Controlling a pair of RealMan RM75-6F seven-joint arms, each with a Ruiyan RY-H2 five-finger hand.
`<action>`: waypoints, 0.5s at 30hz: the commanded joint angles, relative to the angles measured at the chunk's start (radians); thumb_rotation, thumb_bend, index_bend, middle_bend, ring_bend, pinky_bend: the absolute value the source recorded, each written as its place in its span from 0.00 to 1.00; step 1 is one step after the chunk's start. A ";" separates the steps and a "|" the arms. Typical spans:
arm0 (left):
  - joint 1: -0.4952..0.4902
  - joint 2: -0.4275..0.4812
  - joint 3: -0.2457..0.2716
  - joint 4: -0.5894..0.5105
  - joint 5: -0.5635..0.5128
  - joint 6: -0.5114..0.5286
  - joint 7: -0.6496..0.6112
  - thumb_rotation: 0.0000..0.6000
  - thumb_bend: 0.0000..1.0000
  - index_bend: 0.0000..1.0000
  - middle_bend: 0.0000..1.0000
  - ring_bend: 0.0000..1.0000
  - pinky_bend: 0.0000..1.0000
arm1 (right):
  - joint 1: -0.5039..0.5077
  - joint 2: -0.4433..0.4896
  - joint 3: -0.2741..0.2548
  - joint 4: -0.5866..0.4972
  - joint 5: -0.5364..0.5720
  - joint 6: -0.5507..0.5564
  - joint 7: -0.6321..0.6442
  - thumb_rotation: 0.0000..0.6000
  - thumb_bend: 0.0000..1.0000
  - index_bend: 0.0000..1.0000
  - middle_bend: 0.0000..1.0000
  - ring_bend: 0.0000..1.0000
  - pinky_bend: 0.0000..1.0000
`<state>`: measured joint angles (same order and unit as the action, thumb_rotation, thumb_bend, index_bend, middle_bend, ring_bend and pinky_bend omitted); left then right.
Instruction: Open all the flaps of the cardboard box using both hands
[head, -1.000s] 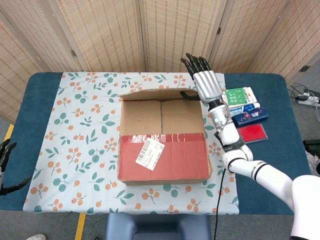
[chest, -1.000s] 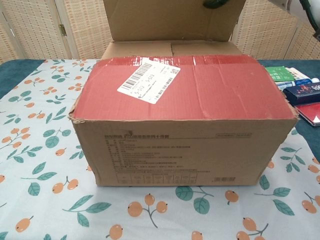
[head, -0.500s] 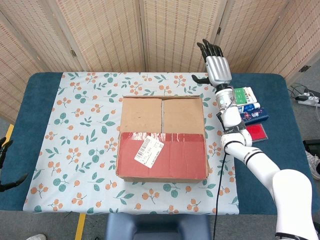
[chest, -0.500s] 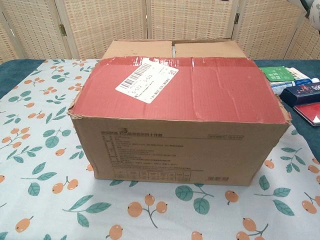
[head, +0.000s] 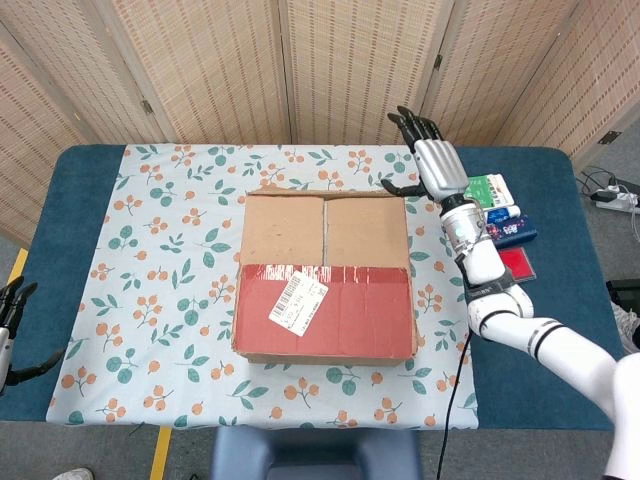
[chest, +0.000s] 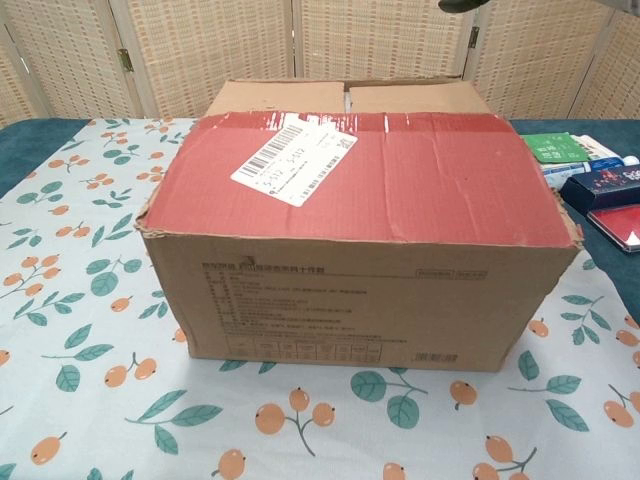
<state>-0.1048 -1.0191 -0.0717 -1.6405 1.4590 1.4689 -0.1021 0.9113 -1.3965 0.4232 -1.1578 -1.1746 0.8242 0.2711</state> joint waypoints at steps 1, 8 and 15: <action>-0.005 -0.001 0.004 -0.002 0.004 -0.011 0.001 1.00 0.26 0.00 0.00 0.00 0.00 | -0.181 0.263 -0.060 -0.398 -0.048 0.017 0.147 0.87 0.32 0.00 0.00 0.03 0.00; -0.013 -0.026 -0.010 -0.004 -0.024 -0.013 0.066 1.00 0.26 0.00 0.00 0.00 0.00 | -0.295 0.432 -0.078 -0.586 -0.151 0.006 0.498 0.86 0.32 0.06 0.06 0.13 0.16; -0.025 -0.042 -0.022 -0.008 -0.045 -0.025 0.101 1.00 0.26 0.00 0.00 0.00 0.00 | -0.314 0.497 -0.106 -0.580 -0.233 -0.064 0.806 0.86 0.32 0.09 0.14 0.21 0.27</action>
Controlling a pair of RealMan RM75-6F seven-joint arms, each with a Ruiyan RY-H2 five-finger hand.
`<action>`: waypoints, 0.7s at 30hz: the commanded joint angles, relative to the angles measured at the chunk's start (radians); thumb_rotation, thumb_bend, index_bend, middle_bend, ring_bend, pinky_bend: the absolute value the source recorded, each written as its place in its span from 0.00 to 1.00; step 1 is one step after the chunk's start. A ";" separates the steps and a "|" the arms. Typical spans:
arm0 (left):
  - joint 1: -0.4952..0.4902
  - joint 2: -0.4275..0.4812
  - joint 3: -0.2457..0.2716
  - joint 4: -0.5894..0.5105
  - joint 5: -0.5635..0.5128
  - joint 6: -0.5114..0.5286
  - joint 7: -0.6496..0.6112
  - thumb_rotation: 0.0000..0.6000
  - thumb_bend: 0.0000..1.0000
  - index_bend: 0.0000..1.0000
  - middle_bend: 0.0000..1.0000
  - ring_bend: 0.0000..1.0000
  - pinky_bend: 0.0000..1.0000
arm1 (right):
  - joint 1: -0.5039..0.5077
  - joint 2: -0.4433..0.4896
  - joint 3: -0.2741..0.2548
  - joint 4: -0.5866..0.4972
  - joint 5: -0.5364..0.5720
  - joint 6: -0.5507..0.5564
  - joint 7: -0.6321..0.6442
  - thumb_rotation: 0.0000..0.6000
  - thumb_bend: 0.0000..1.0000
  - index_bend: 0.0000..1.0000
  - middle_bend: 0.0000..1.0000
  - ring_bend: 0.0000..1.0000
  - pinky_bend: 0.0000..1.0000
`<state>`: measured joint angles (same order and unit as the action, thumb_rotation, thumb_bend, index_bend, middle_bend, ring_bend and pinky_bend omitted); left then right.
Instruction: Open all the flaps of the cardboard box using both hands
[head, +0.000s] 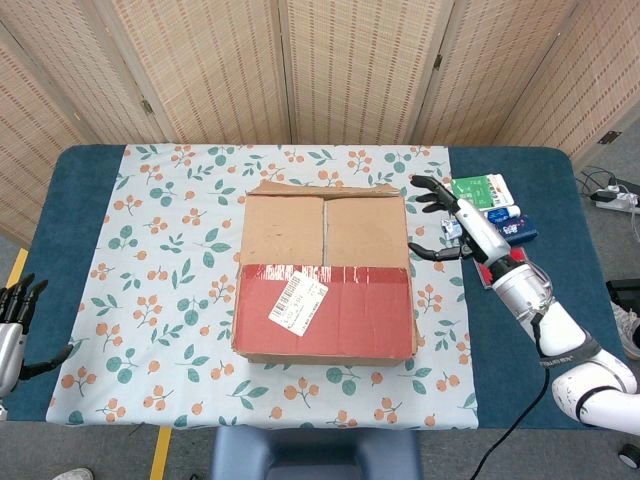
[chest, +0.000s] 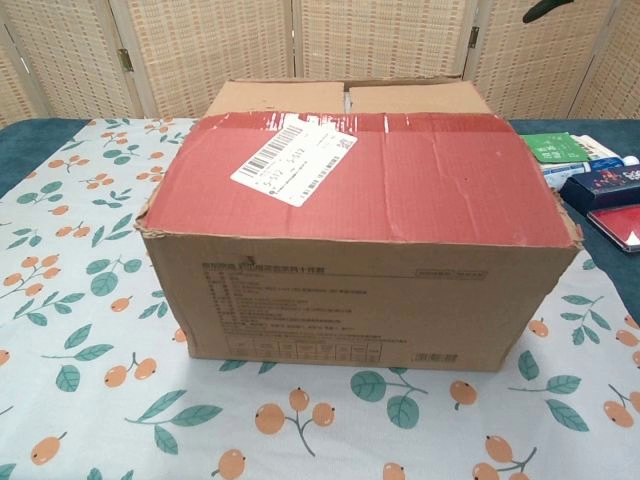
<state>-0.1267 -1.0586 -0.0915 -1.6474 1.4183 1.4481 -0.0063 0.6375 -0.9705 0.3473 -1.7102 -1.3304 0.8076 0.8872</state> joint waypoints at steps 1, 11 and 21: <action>-0.005 -0.003 -0.003 -0.002 -0.009 -0.009 0.010 1.00 0.26 0.00 0.00 0.00 0.00 | -0.035 0.071 -0.039 -0.019 -0.098 -0.066 0.251 0.86 0.32 0.10 0.15 0.22 0.27; -0.006 -0.001 -0.005 -0.003 -0.012 -0.009 0.008 1.00 0.26 0.00 0.00 0.00 0.00 | 0.036 -0.005 -0.138 0.126 -0.291 -0.083 0.625 0.86 0.32 0.10 0.16 0.23 0.27; -0.003 0.002 -0.002 -0.001 -0.002 -0.002 -0.004 1.00 0.26 0.00 0.00 0.00 0.00 | 0.104 -0.064 -0.228 0.193 -0.353 -0.054 0.737 0.86 0.32 0.11 0.15 0.23 0.28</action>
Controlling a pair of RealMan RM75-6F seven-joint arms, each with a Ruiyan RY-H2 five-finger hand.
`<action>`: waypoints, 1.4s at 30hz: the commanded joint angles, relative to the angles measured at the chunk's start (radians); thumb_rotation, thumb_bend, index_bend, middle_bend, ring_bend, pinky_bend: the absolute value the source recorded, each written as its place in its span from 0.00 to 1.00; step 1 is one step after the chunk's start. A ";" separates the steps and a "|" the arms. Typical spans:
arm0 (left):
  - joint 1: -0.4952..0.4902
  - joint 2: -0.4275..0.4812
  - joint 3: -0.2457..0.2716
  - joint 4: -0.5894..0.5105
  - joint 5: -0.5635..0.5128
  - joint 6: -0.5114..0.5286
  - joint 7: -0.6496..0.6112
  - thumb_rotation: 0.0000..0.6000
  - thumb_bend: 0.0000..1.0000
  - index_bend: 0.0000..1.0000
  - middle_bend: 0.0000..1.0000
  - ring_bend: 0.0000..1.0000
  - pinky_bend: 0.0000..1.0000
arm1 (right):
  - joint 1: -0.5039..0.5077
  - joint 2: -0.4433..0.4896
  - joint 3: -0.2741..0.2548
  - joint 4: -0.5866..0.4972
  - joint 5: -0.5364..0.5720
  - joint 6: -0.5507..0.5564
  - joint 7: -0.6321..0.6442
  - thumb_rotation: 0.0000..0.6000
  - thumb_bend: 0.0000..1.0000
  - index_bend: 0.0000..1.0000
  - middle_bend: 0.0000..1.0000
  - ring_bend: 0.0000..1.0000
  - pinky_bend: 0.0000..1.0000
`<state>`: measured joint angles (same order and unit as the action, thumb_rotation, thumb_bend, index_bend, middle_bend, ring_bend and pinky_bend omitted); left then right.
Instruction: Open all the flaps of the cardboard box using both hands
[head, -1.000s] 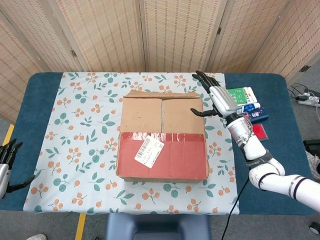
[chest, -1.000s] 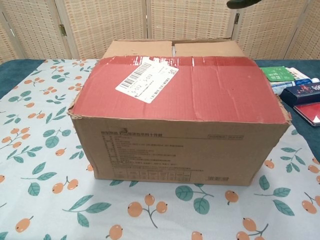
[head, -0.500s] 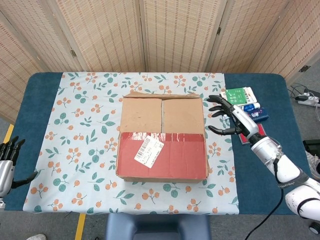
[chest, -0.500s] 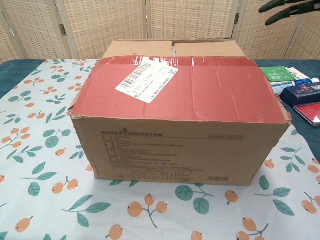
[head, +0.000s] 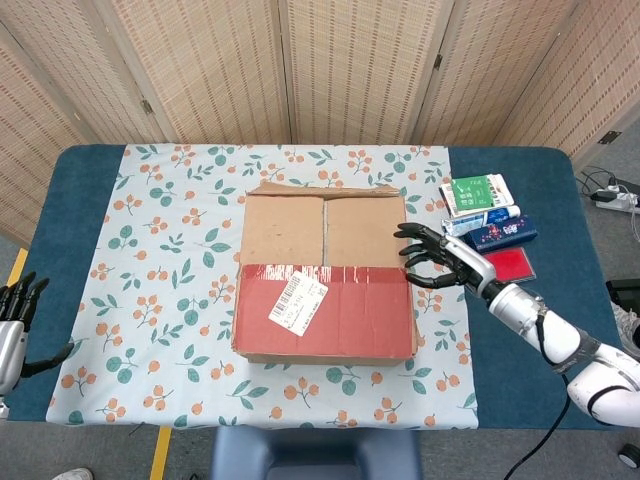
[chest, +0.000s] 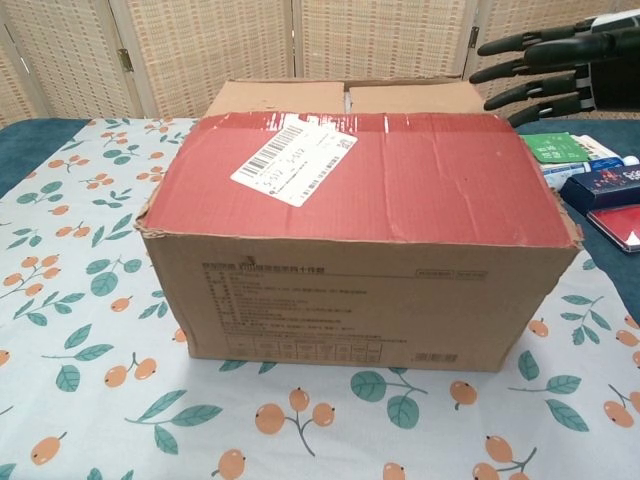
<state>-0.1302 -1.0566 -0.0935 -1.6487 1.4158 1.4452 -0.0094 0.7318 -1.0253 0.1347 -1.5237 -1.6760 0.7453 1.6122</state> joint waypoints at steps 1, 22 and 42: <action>0.001 0.001 0.000 0.000 0.000 0.002 -0.002 1.00 0.26 0.00 0.00 0.00 0.00 | 0.013 -0.011 -0.022 0.007 -0.009 0.013 0.018 0.86 0.32 0.11 0.15 0.23 0.28; 0.002 -0.010 -0.002 0.001 0.000 0.013 0.025 1.00 0.26 0.00 0.00 0.00 0.00 | 0.064 0.001 -0.118 -0.003 -0.070 0.191 0.144 0.87 0.32 0.11 0.13 0.23 0.28; -0.009 -0.008 0.010 -0.005 0.017 -0.012 0.018 1.00 0.26 0.00 0.00 0.00 0.00 | 0.063 0.177 -0.159 -0.241 -0.153 0.374 0.146 0.86 0.32 0.11 0.11 0.23 0.28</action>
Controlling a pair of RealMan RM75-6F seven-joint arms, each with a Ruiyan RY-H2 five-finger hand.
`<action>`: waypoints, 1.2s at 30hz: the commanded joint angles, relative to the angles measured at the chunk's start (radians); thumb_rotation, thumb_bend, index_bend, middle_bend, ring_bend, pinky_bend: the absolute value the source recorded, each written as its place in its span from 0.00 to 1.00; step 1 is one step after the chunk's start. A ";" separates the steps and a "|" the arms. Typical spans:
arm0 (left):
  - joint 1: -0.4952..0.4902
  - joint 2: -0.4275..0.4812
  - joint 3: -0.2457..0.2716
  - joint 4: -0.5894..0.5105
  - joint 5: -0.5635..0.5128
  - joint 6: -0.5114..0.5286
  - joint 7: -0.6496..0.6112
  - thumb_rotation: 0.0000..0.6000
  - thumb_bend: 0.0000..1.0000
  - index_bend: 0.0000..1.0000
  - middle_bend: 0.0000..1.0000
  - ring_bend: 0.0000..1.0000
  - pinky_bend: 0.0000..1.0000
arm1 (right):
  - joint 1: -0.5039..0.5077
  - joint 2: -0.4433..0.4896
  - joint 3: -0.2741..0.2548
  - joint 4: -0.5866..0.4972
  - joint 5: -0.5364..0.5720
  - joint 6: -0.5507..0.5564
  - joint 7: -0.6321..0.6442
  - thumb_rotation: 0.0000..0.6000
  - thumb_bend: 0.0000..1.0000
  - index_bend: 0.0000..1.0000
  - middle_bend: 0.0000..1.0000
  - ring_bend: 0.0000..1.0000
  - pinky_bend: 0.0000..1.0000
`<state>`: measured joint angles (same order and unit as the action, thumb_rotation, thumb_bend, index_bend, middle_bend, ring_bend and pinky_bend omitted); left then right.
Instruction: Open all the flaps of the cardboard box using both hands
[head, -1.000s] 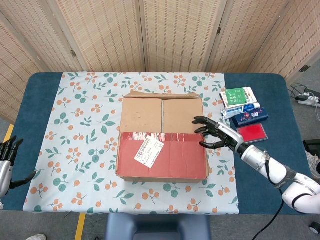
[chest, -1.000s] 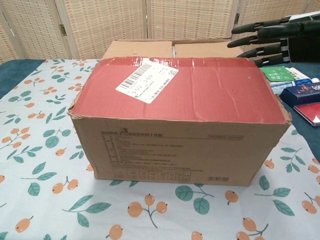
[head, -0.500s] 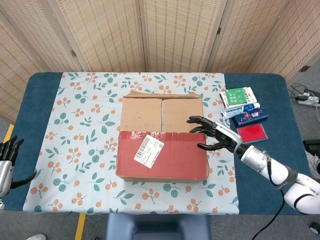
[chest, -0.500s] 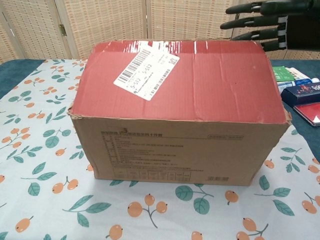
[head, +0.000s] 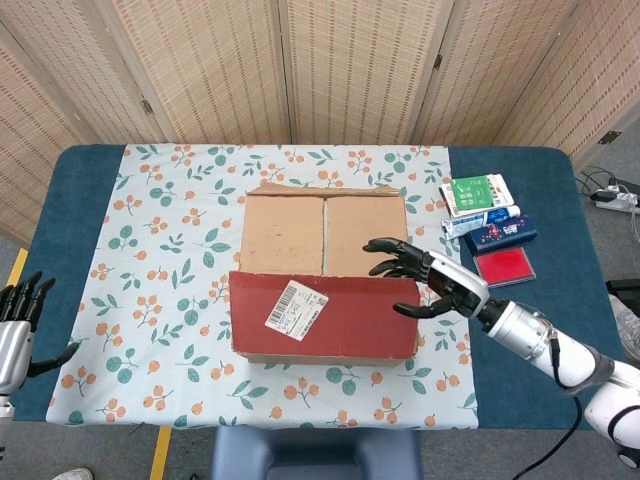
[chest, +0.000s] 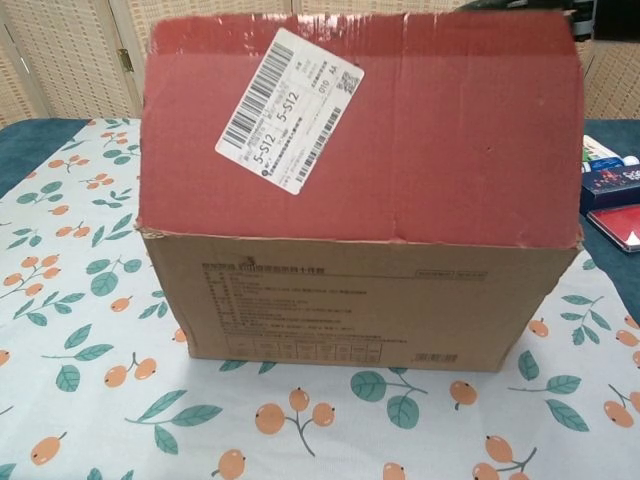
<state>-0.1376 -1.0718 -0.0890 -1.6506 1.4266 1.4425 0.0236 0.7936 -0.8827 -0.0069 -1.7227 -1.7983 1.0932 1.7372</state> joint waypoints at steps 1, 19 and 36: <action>-0.002 0.008 0.006 -0.003 0.007 -0.010 -0.015 1.00 0.26 0.00 0.00 0.00 0.00 | 0.002 0.045 -0.021 -0.053 -0.038 0.031 0.024 0.87 0.32 0.11 0.11 0.23 0.28; 0.011 0.004 0.012 -0.013 0.035 0.031 0.003 1.00 0.26 0.00 0.00 0.00 0.00 | -0.080 0.203 -0.125 -0.337 -0.158 0.080 -0.272 0.86 0.32 0.10 0.10 0.22 0.30; 0.015 0.006 0.014 -0.014 0.046 0.040 -0.005 1.00 0.26 0.00 0.00 0.00 0.00 | -0.209 0.213 -0.250 -0.403 -0.285 0.094 -0.574 0.87 0.32 0.07 0.09 0.22 0.31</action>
<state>-0.1229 -1.0654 -0.0752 -1.6642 1.4729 1.4829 0.0189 0.5934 -0.6664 -0.2613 -2.1293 -2.0934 1.1918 1.2096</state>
